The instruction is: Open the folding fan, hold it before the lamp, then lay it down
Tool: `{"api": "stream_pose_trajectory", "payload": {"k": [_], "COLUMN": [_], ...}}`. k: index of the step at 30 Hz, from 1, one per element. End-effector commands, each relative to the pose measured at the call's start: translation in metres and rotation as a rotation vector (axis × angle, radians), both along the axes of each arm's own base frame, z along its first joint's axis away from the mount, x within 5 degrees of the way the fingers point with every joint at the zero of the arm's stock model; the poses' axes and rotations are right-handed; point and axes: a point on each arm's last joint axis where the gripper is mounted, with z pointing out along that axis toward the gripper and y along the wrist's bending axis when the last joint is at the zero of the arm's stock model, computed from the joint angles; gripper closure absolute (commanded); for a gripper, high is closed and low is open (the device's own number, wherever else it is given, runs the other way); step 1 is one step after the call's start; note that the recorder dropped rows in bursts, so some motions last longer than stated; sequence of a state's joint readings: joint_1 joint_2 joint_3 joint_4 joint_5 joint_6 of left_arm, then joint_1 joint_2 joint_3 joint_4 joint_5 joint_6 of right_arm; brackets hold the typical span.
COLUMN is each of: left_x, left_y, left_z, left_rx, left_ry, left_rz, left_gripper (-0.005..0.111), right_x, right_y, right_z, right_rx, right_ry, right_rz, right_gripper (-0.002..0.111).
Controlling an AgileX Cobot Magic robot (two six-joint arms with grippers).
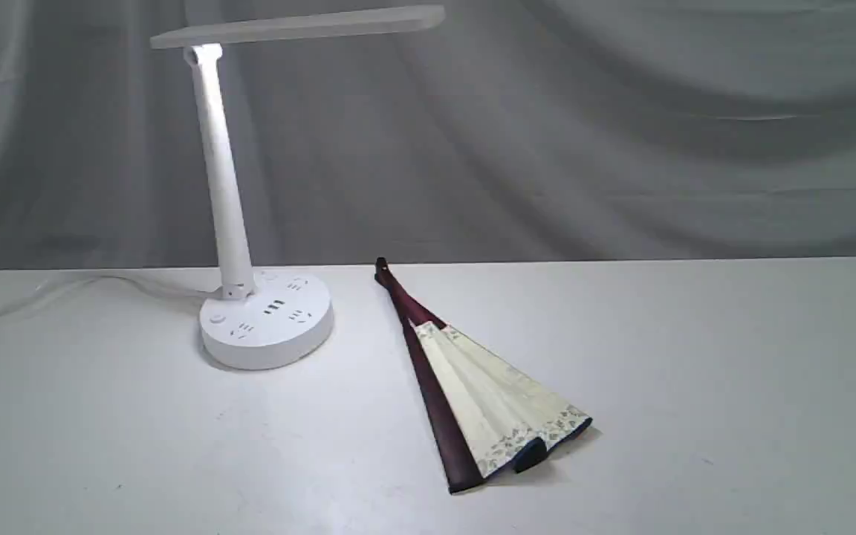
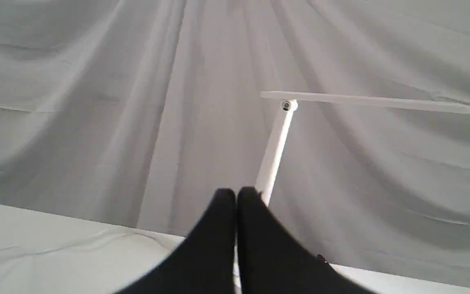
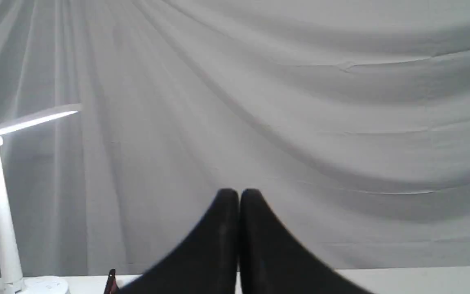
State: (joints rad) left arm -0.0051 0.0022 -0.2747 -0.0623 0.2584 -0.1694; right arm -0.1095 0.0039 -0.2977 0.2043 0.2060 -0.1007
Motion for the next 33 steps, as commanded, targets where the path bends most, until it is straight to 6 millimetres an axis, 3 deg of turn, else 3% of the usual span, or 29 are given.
{"api": "stream_pose_trajectory", "payload": {"k": [1,7,12,18,25,33], "left_x": [-0.012,-0.009,0.017,0.054,0.09,0.132], "left_y": [0.0,-0.001,-0.001,-0.001,-0.001,-0.002], "left_z": [0.016,0.042,0.061,0.068,0.064,0.044], "left_rx": [0.019,0.078,0.172,0.206,0.2,0.168], "left_ry": [0.055,0.221,0.309,0.358,0.369,0.469], "left_rz": [-0.007,-0.014,-0.02,-0.026,-0.024,-0.033], "left_gripper": [0.107,0.107,0.107,0.107,0.107,0.107], "right_x": [-0.001,0.018,0.041,0.072,0.113,0.148], "right_y": [0.001,0.0,-0.002,-0.005,-0.012,-0.016], "right_z": [0.014,0.038,0.06,0.076,0.066,0.043], "right_rx": [-0.014,-0.038,-0.03,-0.025,-0.035,-0.018], "right_ry": [0.038,0.209,0.287,0.345,0.383,0.516], "right_rz": [0.012,0.02,0.026,0.026,0.007,0.009], "right_gripper": [0.108,0.108,0.108,0.108,0.108,0.108]}}
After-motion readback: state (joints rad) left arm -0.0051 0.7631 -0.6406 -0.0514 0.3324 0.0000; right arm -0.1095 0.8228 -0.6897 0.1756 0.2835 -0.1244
